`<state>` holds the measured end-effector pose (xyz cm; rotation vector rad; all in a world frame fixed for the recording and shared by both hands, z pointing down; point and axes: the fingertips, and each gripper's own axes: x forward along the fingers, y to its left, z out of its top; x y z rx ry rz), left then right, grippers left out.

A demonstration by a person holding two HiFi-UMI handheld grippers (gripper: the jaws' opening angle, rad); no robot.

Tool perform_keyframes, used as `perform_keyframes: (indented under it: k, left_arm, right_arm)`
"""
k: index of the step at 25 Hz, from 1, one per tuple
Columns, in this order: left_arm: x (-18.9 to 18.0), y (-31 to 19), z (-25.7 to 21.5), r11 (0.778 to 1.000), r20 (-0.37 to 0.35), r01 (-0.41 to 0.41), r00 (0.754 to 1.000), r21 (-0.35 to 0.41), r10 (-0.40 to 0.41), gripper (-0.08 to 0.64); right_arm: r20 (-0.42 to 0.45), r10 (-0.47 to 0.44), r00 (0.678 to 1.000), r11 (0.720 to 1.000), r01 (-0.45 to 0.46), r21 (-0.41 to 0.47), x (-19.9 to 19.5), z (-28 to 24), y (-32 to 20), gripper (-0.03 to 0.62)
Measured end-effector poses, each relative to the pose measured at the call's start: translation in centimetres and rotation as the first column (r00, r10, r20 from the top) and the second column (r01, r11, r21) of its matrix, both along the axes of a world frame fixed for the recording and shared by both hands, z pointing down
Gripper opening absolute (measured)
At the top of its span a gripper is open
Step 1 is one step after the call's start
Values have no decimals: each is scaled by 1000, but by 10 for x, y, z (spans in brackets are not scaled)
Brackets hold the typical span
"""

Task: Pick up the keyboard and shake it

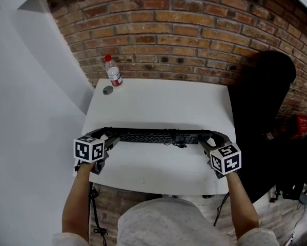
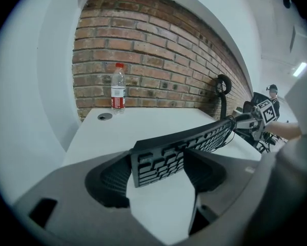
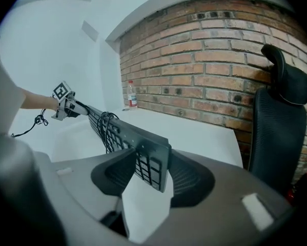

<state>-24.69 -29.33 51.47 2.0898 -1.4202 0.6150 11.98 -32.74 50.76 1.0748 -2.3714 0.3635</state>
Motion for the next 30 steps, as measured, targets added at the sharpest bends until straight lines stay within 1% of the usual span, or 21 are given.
perform_keyframes:
  k: [11,18,20,24,26,30]
  left_arm:
    - [-2,12,2,998,35,-67,997,-1,67,321]
    - [-2,26,8,994,70,-112,991,4,111,321]
    - [-2,31,10,992,86,-126,988,6,125,319]
    - [-5,41,16,989,132,-151,980,6,149,305]
    - [-5,47,20,986,158,-168,973,1,165,291]
    - [-6,56,25,978,213,-207,955,-13,205,288]
  right_arm:
    - [-53,88,995,996,-89,-4,-1,1,28,210]
    - [-100,99,990,995,-98,16,-1,7,51,209]
    - [-121,103,987,995,-101,22,0,9,57,209]
    - [-197,107,975,994,-103,29,-1,16,65,201]
    - [-221,112,969,994,-108,33,-1,19,71,199]
    - [-279,114,953,993,-104,51,-2,25,83,195]
